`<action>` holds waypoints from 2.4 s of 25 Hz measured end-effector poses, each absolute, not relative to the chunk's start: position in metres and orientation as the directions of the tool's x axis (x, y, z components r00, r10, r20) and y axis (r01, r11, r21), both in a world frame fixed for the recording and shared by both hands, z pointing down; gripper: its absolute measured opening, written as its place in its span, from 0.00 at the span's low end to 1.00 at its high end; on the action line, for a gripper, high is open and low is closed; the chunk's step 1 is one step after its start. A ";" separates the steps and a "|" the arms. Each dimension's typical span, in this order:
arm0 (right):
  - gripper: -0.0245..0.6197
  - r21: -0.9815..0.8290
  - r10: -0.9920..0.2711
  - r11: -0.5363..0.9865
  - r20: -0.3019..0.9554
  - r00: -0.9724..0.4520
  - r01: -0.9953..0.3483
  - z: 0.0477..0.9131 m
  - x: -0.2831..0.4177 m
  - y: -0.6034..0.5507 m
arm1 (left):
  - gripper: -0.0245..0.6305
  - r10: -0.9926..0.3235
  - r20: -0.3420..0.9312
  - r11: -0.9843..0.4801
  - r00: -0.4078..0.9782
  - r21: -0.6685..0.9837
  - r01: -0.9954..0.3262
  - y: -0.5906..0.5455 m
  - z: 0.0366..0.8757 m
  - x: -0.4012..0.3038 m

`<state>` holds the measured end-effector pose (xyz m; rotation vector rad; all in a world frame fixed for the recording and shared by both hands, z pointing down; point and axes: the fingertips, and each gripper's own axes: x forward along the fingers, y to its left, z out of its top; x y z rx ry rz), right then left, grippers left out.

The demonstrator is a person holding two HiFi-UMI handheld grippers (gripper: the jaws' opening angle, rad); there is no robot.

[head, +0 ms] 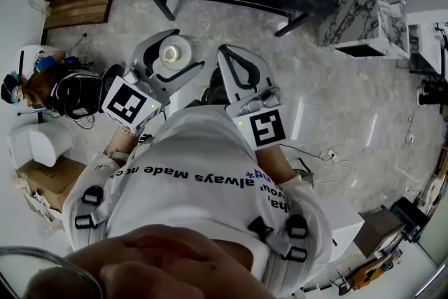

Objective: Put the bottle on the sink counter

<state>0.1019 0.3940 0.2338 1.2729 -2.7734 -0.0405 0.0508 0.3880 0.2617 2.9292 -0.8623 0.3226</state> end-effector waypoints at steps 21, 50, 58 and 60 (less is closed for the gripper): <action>0.05 0.062 -0.751 0.660 0.067 -0.657 -0.748 0.232 0.138 0.277 | 0.55 -0.528 0.229 -0.835 0.818 0.038 -0.549 0.277 0.257 0.087; 0.05 0.037 -0.683 0.729 0.104 -0.723 -0.684 0.245 0.179 0.155 | 0.55 -0.593 0.226 -0.781 0.773 0.074 -0.620 0.157 0.257 0.128; 0.05 0.044 -0.667 0.744 0.108 -0.737 -0.666 0.246 0.170 0.136 | 0.55 -0.618 0.225 -0.762 0.754 0.064 -0.644 0.135 0.263 0.118; 0.05 0.045 -0.663 0.748 0.100 -0.742 -0.663 0.244 0.166 0.127 | 0.55 -0.620 0.223 -0.762 0.752 0.055 -0.645 0.127 0.263 0.114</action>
